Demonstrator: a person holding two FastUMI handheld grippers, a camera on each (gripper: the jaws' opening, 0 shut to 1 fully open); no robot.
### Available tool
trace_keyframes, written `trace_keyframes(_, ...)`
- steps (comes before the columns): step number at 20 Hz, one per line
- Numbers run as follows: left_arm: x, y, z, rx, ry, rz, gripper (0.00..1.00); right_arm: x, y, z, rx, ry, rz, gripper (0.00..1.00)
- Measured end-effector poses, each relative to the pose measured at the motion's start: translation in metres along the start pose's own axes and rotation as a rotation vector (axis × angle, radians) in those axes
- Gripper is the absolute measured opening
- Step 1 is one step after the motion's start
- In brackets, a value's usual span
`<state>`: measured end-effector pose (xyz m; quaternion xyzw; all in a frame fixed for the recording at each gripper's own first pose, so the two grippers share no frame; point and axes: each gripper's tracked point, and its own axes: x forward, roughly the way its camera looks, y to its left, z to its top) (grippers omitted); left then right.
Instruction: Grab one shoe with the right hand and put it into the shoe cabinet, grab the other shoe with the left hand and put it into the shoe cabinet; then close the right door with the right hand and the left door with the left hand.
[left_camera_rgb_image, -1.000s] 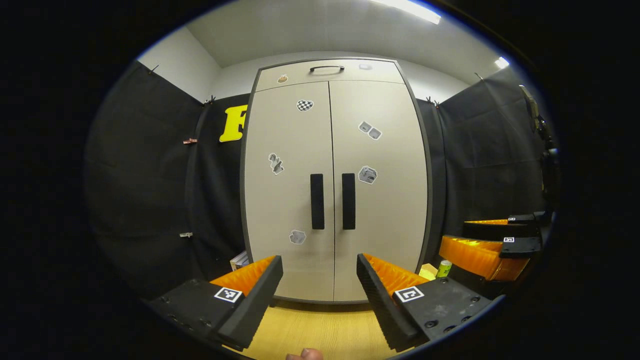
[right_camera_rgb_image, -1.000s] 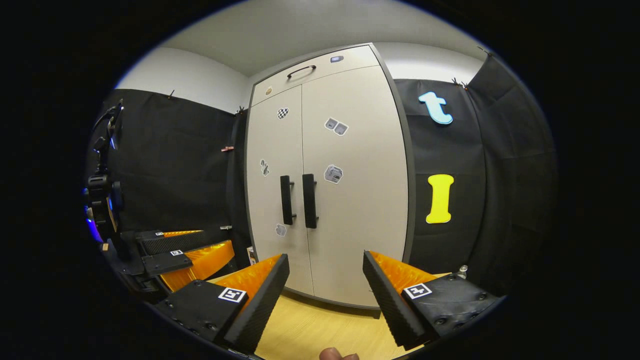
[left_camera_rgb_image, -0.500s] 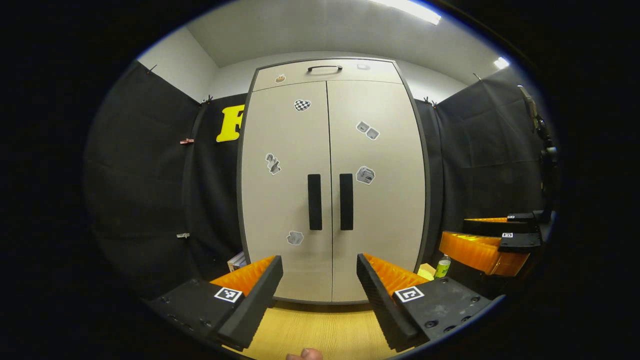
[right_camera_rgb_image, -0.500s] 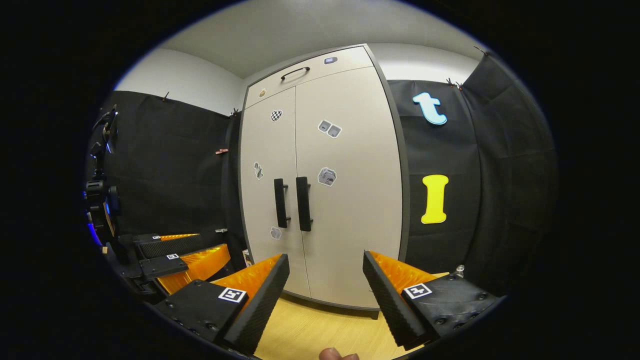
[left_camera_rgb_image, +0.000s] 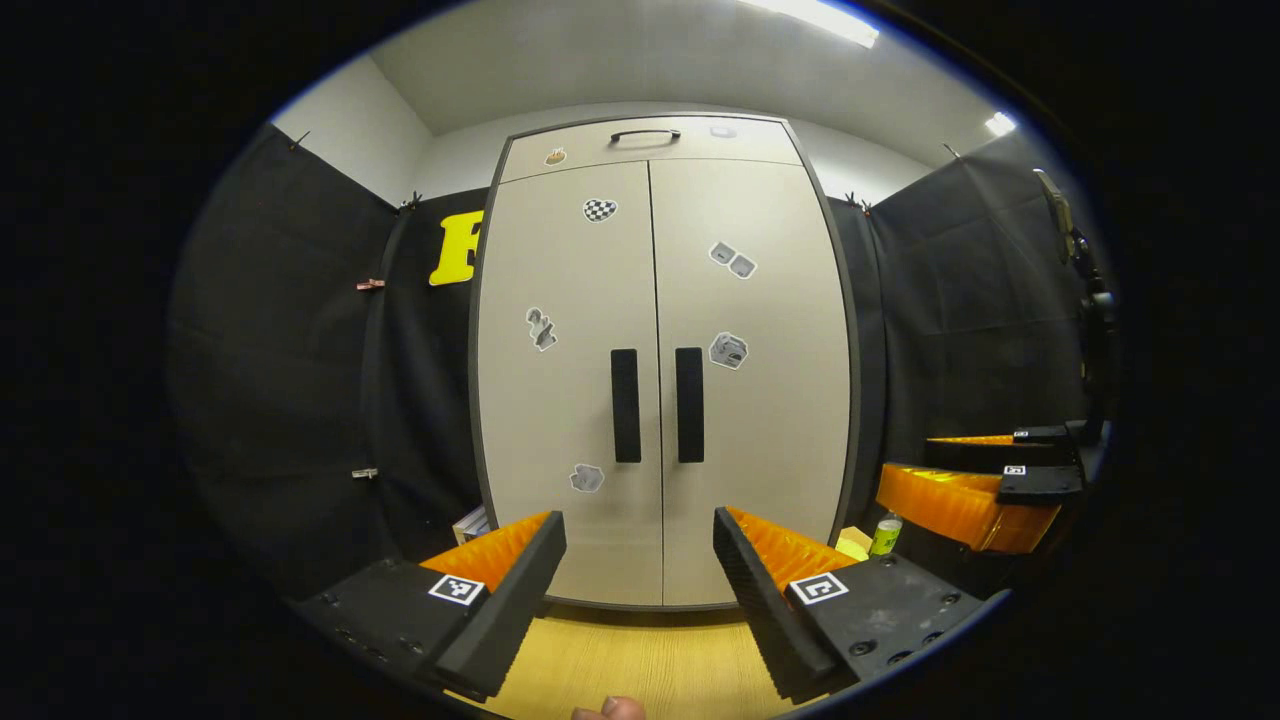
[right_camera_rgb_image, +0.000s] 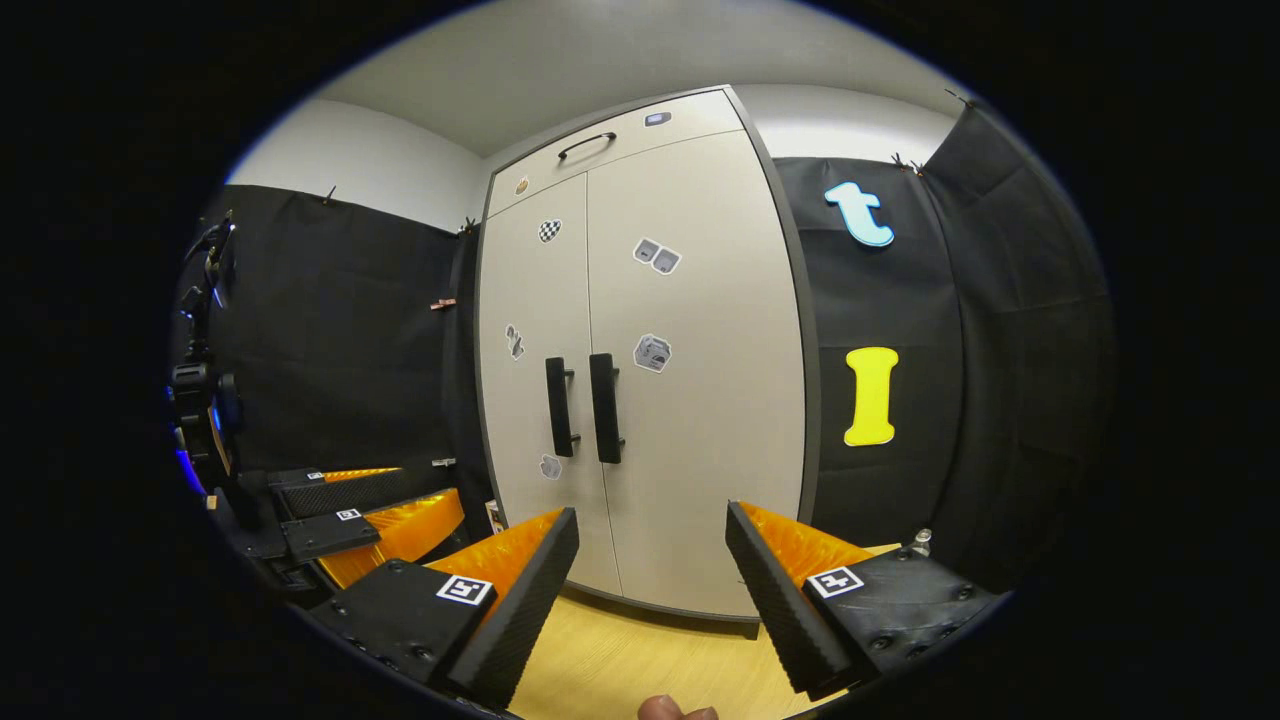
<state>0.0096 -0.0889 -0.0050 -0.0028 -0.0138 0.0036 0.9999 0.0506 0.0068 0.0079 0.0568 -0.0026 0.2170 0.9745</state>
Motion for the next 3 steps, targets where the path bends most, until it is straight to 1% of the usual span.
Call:
trace_keyframes(1, -0.0005, 0.0009, -0.0005, 0.001, 0.0, 0.001, 0.95, 0.0003, -0.0004, 0.0005, 0.001, -0.001, -0.001, 1.0)
trace_keyframes(3, 0.0006, 0.0005, -0.0018, 0.0, 0.002, 0.001, 0.95, 0.0012, -0.0013, 0.0008, 0.003, -0.001, -0.002, 0.98)
